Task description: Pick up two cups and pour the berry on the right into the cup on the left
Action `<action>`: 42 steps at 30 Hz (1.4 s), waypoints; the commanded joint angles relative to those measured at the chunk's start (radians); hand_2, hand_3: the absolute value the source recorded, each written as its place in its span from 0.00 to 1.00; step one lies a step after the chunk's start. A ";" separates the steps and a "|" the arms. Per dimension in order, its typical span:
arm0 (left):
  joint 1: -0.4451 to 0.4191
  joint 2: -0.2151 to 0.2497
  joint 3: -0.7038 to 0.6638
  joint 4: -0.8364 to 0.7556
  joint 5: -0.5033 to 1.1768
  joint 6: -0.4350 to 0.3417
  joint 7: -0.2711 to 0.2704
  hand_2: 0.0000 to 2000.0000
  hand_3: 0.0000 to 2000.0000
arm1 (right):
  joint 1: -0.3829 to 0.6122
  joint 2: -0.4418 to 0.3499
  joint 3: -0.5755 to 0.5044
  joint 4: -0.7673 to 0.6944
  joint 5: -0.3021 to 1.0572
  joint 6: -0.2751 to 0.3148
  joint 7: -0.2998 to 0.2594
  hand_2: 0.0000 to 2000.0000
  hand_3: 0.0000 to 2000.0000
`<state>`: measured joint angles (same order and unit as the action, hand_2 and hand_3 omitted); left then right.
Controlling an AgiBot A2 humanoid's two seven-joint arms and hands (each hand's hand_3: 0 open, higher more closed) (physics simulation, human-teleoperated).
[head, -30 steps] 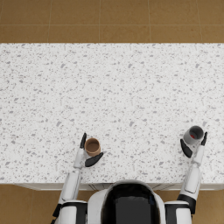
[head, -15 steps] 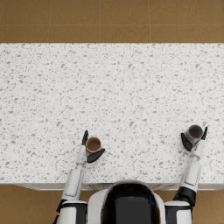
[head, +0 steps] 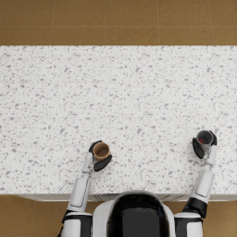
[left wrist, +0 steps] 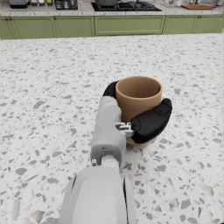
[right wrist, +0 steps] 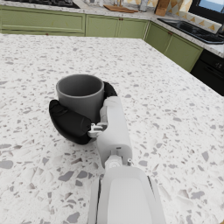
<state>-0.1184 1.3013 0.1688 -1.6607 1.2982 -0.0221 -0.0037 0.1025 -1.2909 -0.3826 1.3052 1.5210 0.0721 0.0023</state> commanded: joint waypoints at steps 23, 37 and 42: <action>0.230 0.178 0.159 -0.093 0.293 -0.013 0.002 1.00 0.64 | 0.093 -0.008 0.335 0.671 0.446 0.013 0.005 1.00 0.64; 0.309 0.238 0.194 0.011 0.300 -0.020 0.002 1.00 0.64 | 0.220 -0.070 0.517 0.723 0.895 0.020 0.008 1.00 0.64; 0.335 0.257 0.201 0.058 0.300 -0.022 0.002 1.00 0.64 | 0.239 -0.095 0.564 0.748 1.055 0.023 0.008 1.00 0.64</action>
<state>0.1933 1.5461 0.3675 -1.6192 1.5983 -0.0441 -0.0020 0.3200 -1.3734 0.1583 2.0346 2.6084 0.0957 0.0108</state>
